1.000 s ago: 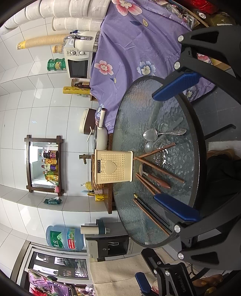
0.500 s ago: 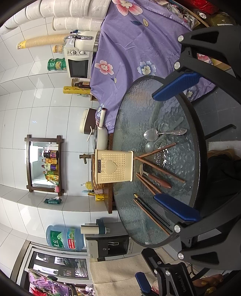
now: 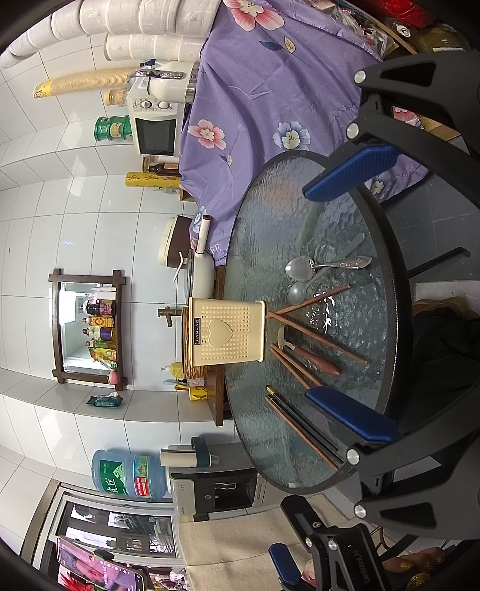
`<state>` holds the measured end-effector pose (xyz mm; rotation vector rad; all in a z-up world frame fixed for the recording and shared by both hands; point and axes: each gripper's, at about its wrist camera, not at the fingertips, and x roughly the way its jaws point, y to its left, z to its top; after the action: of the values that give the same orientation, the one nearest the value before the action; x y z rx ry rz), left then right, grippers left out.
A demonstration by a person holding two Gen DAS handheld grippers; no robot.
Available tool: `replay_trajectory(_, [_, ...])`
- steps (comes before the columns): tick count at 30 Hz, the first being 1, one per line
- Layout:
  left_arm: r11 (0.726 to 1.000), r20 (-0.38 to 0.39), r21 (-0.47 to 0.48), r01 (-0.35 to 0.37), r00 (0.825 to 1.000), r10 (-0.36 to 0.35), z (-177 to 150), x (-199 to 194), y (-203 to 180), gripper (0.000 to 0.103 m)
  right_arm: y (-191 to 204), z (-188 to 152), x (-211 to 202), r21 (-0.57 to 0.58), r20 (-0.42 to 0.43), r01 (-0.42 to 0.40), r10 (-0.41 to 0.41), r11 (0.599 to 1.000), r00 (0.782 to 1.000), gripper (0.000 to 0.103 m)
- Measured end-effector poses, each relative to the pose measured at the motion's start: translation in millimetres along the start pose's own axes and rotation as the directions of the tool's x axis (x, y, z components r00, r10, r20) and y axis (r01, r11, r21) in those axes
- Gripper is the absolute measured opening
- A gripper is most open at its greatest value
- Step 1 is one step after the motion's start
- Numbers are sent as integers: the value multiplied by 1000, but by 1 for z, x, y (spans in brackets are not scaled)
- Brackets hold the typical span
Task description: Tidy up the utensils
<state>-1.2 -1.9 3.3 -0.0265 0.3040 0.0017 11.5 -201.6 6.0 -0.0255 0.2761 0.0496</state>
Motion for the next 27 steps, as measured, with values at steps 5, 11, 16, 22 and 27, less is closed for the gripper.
replay_trajectory(5, [1000,-1,0,2,1000,-2,0,0,1,98,0,0,0,1,-2,0,0,1000,1000,99])
replay_trajectory(11, [1000,1,-1,-1,1000,1,0,0,1,98,0,0,0,0,-2,1,-1,1000,1000,99])
replay_trajectory(16, [1000,-5,-3,5,1000,-5,-1,1,2,98,1,-2,2,0,-7,-1,1,1000,1000,99])
replay_trajectory(22, [1000,-49,-16,11,999,-11,-3,12,5,98,2,-6,11,-11,-33,1,-1,1000,999,99])
replay_trajectory(27, [1000,-130,-18,7,991,-10,-7,33,12,98,-9,-8,41,-6,-143,-38,37,999,989,99])
